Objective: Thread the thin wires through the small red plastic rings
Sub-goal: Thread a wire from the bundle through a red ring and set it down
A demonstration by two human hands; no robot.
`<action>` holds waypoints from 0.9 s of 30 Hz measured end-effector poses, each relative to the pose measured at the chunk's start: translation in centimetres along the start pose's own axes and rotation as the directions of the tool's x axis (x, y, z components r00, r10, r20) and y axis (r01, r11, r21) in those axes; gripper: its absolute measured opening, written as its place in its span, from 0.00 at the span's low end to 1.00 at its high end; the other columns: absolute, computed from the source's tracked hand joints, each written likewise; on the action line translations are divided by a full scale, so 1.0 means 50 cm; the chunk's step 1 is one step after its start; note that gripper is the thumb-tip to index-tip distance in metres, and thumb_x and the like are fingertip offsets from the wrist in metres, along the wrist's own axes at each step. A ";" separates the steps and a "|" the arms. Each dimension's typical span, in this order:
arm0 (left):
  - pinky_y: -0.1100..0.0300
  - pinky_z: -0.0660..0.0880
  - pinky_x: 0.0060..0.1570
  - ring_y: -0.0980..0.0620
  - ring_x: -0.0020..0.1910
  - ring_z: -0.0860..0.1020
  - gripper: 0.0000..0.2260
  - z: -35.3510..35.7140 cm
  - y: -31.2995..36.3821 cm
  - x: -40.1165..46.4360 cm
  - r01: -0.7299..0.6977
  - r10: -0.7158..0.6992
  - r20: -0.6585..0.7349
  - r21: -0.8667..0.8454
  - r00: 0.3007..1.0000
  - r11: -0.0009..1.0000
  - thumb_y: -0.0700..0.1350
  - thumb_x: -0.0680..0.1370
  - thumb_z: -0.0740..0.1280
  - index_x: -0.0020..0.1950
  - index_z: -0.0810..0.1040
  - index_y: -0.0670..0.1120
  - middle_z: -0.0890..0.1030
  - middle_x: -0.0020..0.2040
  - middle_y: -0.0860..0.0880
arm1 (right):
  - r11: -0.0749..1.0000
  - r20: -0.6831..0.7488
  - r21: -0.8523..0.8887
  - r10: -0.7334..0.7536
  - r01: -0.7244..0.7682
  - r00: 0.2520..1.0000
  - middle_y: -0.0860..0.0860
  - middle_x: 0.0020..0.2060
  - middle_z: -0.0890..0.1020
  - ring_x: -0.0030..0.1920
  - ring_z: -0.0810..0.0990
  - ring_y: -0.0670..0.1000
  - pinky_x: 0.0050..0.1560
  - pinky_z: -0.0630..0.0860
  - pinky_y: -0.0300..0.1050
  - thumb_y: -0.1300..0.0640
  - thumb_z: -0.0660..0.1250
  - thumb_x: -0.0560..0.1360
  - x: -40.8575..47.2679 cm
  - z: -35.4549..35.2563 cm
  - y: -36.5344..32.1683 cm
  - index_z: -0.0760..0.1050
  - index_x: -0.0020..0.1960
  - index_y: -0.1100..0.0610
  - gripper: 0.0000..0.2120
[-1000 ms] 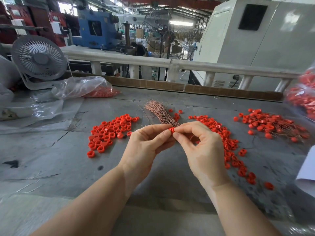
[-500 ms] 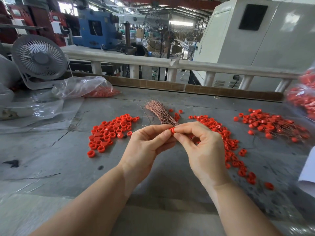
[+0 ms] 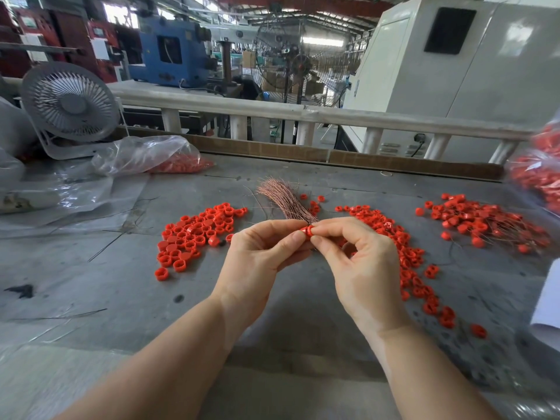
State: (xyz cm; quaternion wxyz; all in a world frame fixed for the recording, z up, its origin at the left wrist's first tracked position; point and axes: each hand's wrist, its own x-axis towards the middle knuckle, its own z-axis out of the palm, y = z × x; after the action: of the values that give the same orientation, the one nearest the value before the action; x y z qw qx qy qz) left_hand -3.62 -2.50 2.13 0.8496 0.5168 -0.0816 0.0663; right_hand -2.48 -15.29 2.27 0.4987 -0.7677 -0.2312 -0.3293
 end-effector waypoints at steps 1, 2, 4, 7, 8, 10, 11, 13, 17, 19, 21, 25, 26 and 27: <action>0.63 0.79 0.41 0.51 0.41 0.83 0.07 0.000 0.000 -0.001 -0.007 0.007 0.000 0.009 1.000 1.000 0.39 0.65 0.68 0.41 0.84 0.44 0.84 0.41 0.44 | 1.000 -0.002 0.000 -0.002 0.002 1.000 0.45 0.38 0.81 0.43 0.80 0.43 0.46 0.73 0.30 0.67 0.71 0.68 0.000 0.000 0.000 0.81 0.41 0.58 0.05; 0.63 0.79 0.42 0.50 0.41 0.83 0.07 0.000 0.001 -0.001 -0.014 0.014 0.000 0.020 1.000 1.000 0.39 0.65 0.68 0.42 0.83 0.43 0.85 0.41 0.44 | 1.000 -0.002 0.002 -0.003 0.003 1.000 0.45 0.38 0.81 0.43 0.80 0.43 0.46 0.73 0.31 0.67 0.71 0.68 0.000 0.000 0.000 0.81 0.41 0.58 0.05; 0.62 0.80 0.43 0.50 0.42 0.83 0.08 0.001 0.001 -0.002 -0.024 0.024 -0.002 0.037 1.000 0.999 0.39 0.66 0.68 0.42 0.83 0.43 0.85 0.42 0.44 | 1.000 0.001 0.010 -0.004 0.004 1.000 0.46 0.39 0.82 0.43 0.80 0.43 0.47 0.74 0.32 0.67 0.70 0.68 0.000 0.000 -0.001 0.81 0.41 0.59 0.05; 0.62 0.80 0.44 0.50 0.42 0.83 0.08 0.001 0.001 -0.001 -0.028 0.028 -0.008 0.052 1.000 0.998 0.39 0.66 0.68 0.43 0.83 0.43 0.85 0.42 0.44 | 1.000 0.008 0.016 0.000 0.000 1.000 0.47 0.39 0.82 0.43 0.80 0.43 0.47 0.76 0.34 0.67 0.70 0.69 -0.001 0.000 -0.002 0.81 0.41 0.59 0.05; 0.61 0.80 0.44 0.50 0.42 0.83 0.08 0.001 0.001 -0.001 -0.027 0.028 -0.009 0.056 1.000 0.998 0.39 0.66 0.68 0.43 0.83 0.43 0.85 0.42 0.44 | 1.000 0.009 0.017 0.001 -0.001 1.000 0.47 0.39 0.82 0.43 0.80 0.43 0.47 0.76 0.35 0.66 0.70 0.69 -0.001 0.000 -0.002 0.81 0.41 0.59 0.05; 0.61 0.80 0.44 0.50 0.42 0.83 0.08 0.001 0.000 -0.001 -0.026 0.027 -0.010 0.063 1.000 0.998 0.39 0.65 0.68 0.43 0.83 0.43 0.85 0.42 0.44 | 1.000 0.009 0.013 0.000 0.000 1.000 0.46 0.39 0.82 0.43 0.80 0.43 0.47 0.76 0.35 0.66 0.70 0.69 -0.001 0.000 -0.001 0.81 0.41 0.59 0.05; 0.61 0.80 0.44 0.50 0.41 0.83 0.08 0.001 0.000 -0.001 -0.027 0.028 -0.010 0.066 1.000 0.997 0.39 0.65 0.68 0.43 0.83 0.43 0.85 0.41 0.44 | 1.000 0.009 0.010 0.000 0.000 1.000 0.46 0.39 0.82 0.43 0.80 0.43 0.47 0.76 0.35 0.67 0.70 0.69 -0.001 0.000 -0.001 0.81 0.41 0.59 0.05; 0.61 0.80 0.44 0.50 0.41 0.82 0.08 0.001 0.000 -0.001 -0.031 0.032 -0.013 0.076 0.999 0.997 0.40 0.65 0.69 0.42 0.83 0.44 0.85 0.41 0.44 | 1.000 0.011 0.014 0.006 -0.006 1.000 0.46 0.39 0.82 0.43 0.80 0.44 0.47 0.76 0.35 0.67 0.70 0.69 -0.001 0.001 -0.001 0.81 0.41 0.58 0.05; 0.61 0.80 0.44 0.51 0.41 0.82 0.08 0.001 0.001 -0.002 -0.032 0.033 -0.008 0.100 0.999 0.994 0.40 0.65 0.68 0.42 0.83 0.44 0.85 0.41 0.45 | 1.000 0.035 0.014 0.010 -0.011 0.999 0.46 0.39 0.82 0.43 0.80 0.44 0.46 0.74 0.32 0.68 0.70 0.69 0.000 0.001 0.001 0.81 0.41 0.59 0.05; 0.62 0.80 0.43 0.51 0.40 0.82 0.07 0.000 0.002 -0.003 -0.031 0.032 -0.008 0.109 0.999 0.994 0.39 0.66 0.68 0.43 0.83 0.44 0.85 0.41 0.45 | 1.000 0.047 0.010 0.001 -0.002 0.999 0.47 0.38 0.82 0.42 0.79 0.43 0.45 0.72 0.30 0.68 0.70 0.69 0.000 0.000 0.001 0.81 0.40 0.59 0.05; 0.61 0.80 0.44 0.51 0.40 0.82 0.07 0.001 0.002 -0.004 -0.031 0.033 -0.008 0.116 0.999 0.993 0.38 0.68 0.68 0.43 0.83 0.44 0.85 0.41 0.45 | 1.000 0.056 0.013 0.005 -0.005 0.998 0.47 0.38 0.81 0.42 0.79 0.42 0.44 0.70 0.28 0.69 0.70 0.69 0.000 0.000 0.001 0.80 0.40 0.59 0.06; 0.61 0.80 0.44 0.51 0.40 0.82 0.07 0.003 0.003 -0.004 -0.034 0.035 -0.010 0.129 0.999 0.991 0.36 0.70 0.67 0.43 0.82 0.44 0.85 0.40 0.46 | 1.000 0.051 0.002 0.024 -0.024 0.998 0.46 0.38 0.81 0.42 0.79 0.43 0.44 0.72 0.32 0.68 0.70 0.69 -0.001 0.003 0.002 0.80 0.40 0.58 0.06; 0.61 0.80 0.44 0.52 0.39 0.82 0.07 0.003 0.003 -0.004 -0.036 0.038 -0.014 0.137 0.999 0.990 0.35 0.70 0.67 0.42 0.82 0.44 0.85 0.39 0.46 | 1.000 0.047 -0.006 0.030 -0.030 0.998 0.45 0.37 0.81 0.41 0.79 0.43 0.44 0.73 0.33 0.68 0.70 0.69 -0.002 0.004 0.003 0.80 0.40 0.58 0.06; 0.62 0.80 0.43 0.52 0.39 0.82 0.07 0.004 0.002 -0.003 -0.038 0.041 -0.019 0.146 0.999 0.989 0.34 0.71 0.67 0.43 0.82 0.44 0.85 0.39 0.46 | 0.999 0.043 -0.013 0.038 -0.037 0.998 0.45 0.37 0.81 0.41 0.79 0.43 0.44 0.74 0.34 0.68 0.70 0.70 -0.003 0.004 0.003 0.80 0.40 0.58 0.06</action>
State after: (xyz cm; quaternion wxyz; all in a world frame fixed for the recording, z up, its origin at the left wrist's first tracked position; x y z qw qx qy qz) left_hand -3.81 -2.62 2.29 0.8091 0.5748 -0.0776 0.0945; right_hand -2.43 -15.16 1.98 0.4949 -0.7819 -0.2255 -0.3048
